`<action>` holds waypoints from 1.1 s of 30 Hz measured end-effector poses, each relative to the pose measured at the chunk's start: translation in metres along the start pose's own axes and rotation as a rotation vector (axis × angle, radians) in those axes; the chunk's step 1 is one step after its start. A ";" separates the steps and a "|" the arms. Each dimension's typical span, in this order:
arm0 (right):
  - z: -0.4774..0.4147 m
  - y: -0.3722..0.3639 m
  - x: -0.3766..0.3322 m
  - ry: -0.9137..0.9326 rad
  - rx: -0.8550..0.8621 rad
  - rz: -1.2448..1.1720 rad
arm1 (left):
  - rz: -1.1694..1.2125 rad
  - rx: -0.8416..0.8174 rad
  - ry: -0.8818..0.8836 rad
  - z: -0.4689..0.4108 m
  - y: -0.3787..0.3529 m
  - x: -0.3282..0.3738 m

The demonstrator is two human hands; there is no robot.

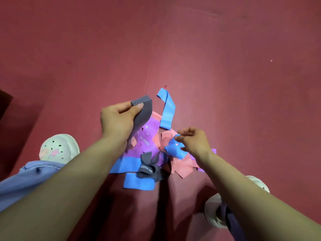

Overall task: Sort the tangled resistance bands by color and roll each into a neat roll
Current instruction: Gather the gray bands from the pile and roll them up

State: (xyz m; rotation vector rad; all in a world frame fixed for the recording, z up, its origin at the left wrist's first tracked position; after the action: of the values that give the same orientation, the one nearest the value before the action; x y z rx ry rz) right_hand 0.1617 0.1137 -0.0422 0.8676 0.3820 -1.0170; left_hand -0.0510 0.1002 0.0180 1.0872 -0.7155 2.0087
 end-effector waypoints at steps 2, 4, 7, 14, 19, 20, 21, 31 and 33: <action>-0.011 -0.016 0.035 -0.091 -0.031 0.061 | 0.000 0.051 0.046 -0.008 0.009 -0.020; -0.019 -0.033 0.067 -0.173 -0.054 0.129 | -0.019 0.073 0.070 -0.017 0.015 -0.039; -0.028 -0.057 0.092 -0.199 -0.099 0.172 | -0.039 0.088 0.064 -0.029 0.023 -0.057; -0.057 -0.095 0.094 -0.089 -0.096 0.373 | -0.026 0.115 0.081 -0.044 0.032 -0.084; -0.061 -0.097 0.090 -0.166 -0.010 0.366 | -0.018 0.114 0.096 -0.044 0.035 -0.088; -0.060 -0.097 0.089 -0.178 -0.014 0.328 | -0.007 0.125 0.094 -0.044 0.036 -0.087; -0.058 -0.097 0.088 -0.183 -0.010 0.290 | 0.002 0.139 0.094 -0.044 0.038 -0.085; -0.058 -0.090 0.084 -0.137 -0.071 0.380 | -0.005 0.135 0.070 -0.044 0.035 -0.077; -0.060 -0.099 0.088 -0.115 -0.103 0.381 | -0.016 0.139 0.079 -0.046 0.035 -0.083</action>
State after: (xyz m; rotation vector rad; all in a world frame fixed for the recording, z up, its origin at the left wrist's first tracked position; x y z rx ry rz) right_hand 0.1264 0.0853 -0.1805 0.7497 0.1609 -0.6842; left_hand -0.0691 0.0857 -0.0806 1.0817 -0.5313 2.1003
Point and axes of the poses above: each hand's wrist, its own z-axis away from the middle knuckle, its own y-axis out of the back of the hand, x = y × z, the point moved 6 cm from there along -z, towards the middle knuckle, and after that the axes turned 9 degrees about z, right-handed, at the moved point
